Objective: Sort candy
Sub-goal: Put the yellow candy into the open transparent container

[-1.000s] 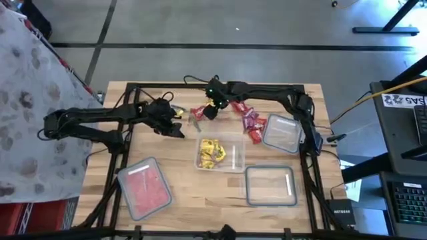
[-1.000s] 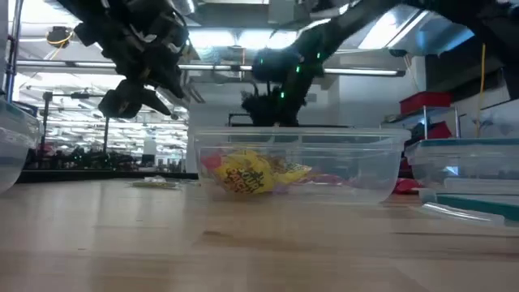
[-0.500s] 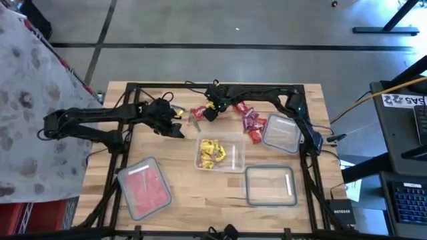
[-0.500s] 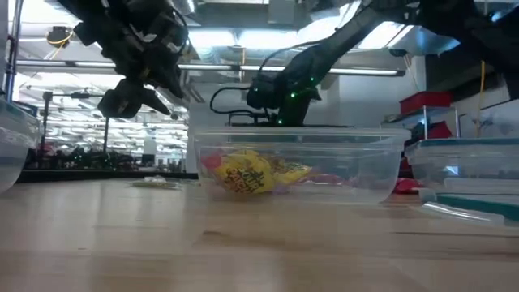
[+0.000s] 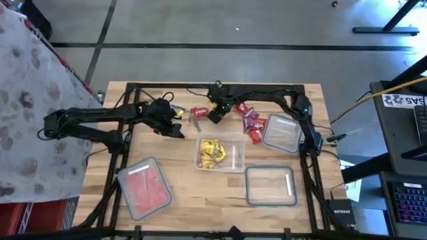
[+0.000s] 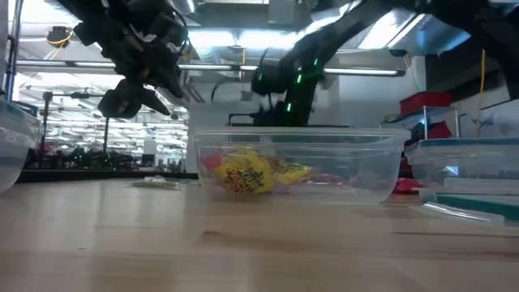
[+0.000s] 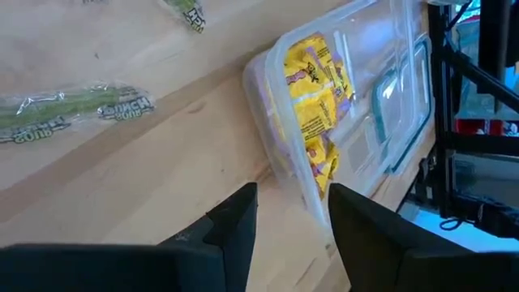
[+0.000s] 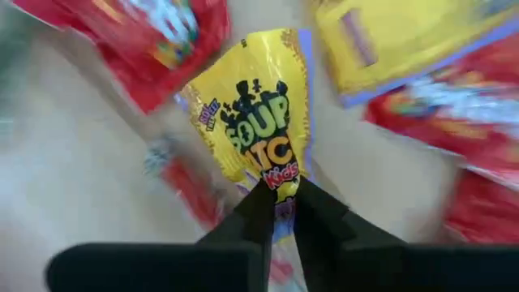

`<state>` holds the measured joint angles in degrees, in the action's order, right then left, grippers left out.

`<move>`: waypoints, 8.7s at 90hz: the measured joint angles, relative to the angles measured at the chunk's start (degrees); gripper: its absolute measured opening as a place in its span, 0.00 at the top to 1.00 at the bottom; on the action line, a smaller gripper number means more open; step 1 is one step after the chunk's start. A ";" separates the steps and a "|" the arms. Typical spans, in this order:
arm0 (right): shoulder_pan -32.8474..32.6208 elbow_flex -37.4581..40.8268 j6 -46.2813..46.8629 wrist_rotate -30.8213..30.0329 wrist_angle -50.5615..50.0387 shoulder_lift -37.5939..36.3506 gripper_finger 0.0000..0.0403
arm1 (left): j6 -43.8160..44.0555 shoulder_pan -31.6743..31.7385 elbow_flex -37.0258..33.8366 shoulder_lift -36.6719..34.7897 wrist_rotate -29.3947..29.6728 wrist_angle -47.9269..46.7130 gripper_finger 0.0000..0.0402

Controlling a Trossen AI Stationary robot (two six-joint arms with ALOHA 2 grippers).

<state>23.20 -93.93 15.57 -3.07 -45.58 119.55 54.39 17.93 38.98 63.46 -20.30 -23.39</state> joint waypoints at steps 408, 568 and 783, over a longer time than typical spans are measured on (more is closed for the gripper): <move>0.96 -20.31 -12.10 4.28 -22.51 17.92 0.65 | -2.51 -1.07 0.00 0.00 3.28 -4.49 0.66; -10.66 -9.46 -14.66 22.27 -12.27 -10.95 1.00 | -0.68 -1.09 0.00 0.02 4.78 -4.23 0.66; -24.81 -3.08 32.83 4.11 7.88 -2.46 0.99 | 22.03 -41.10 -0.02 0.00 27.81 -2.93 0.66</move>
<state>-1.61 -97.01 48.40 1.04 -37.70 117.09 76.43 -23.17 38.96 63.46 7.51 -26.31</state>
